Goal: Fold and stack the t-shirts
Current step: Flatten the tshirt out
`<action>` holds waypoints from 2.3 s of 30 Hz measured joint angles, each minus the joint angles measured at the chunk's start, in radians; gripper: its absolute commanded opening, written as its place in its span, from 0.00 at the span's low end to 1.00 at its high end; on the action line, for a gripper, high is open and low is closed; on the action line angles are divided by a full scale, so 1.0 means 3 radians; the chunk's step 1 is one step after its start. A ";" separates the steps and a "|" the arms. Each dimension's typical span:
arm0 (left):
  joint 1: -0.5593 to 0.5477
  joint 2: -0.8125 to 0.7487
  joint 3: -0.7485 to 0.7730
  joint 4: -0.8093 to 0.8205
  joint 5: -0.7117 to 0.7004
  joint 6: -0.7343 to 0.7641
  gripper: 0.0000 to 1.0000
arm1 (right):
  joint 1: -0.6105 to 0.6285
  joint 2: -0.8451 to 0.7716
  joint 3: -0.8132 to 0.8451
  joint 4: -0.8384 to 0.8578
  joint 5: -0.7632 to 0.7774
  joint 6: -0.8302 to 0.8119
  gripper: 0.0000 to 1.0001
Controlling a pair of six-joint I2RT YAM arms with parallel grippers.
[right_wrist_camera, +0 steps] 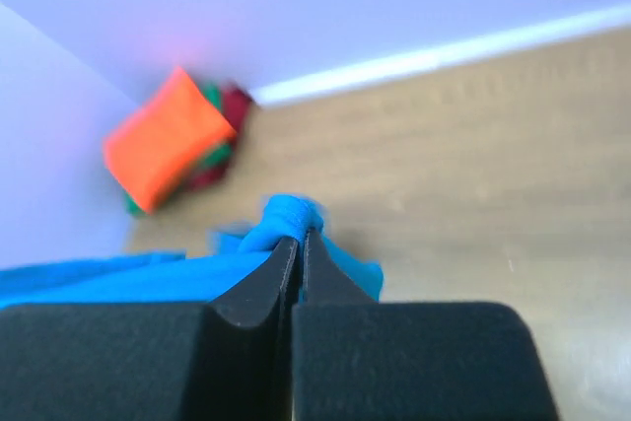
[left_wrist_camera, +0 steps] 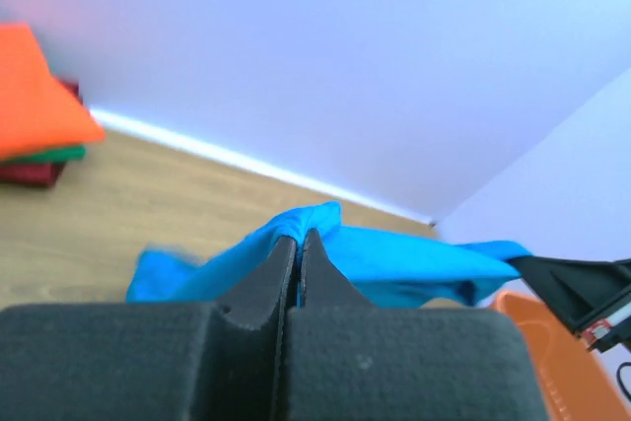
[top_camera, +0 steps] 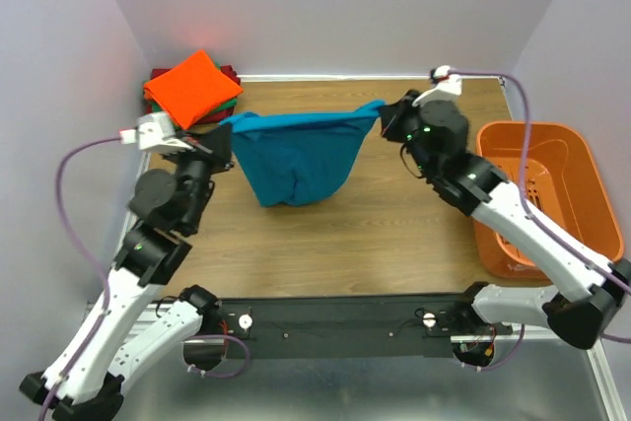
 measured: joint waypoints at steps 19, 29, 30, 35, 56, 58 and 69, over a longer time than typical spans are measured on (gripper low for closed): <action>-0.0042 -0.0022 0.1324 -0.0259 -0.0140 0.0608 0.00 | 0.0067 -0.0141 0.1486 -0.0290 -0.0276 -0.0593 0.01; -0.0045 0.0109 0.1752 0.0364 -0.0436 0.1123 0.00 | 0.0084 0.0301 0.2379 -0.0334 -0.0923 -0.0654 0.01; -0.0047 0.0112 0.1766 0.0420 -0.0459 0.1171 0.00 | 0.0086 0.0320 0.2408 -0.0324 -0.0983 -0.0637 0.01; -0.0052 0.0289 0.1968 0.0792 -0.0565 0.1520 0.00 | 0.0089 0.0455 0.2448 -0.0242 -0.1200 -0.0543 0.01; 0.0567 0.4327 0.3601 0.0237 0.1052 0.0715 0.63 | -0.1741 0.2567 0.1539 -0.0482 -0.0746 -0.0146 0.77; 0.0580 0.4199 0.3302 0.0191 0.1111 0.0590 0.63 | -0.1868 0.2651 0.1338 -0.0590 -0.0818 -0.0081 0.81; 0.0398 0.1694 0.0619 0.0871 0.0708 -0.0182 0.36 | -0.1806 0.1925 0.0500 -0.0572 -0.0923 0.0094 0.82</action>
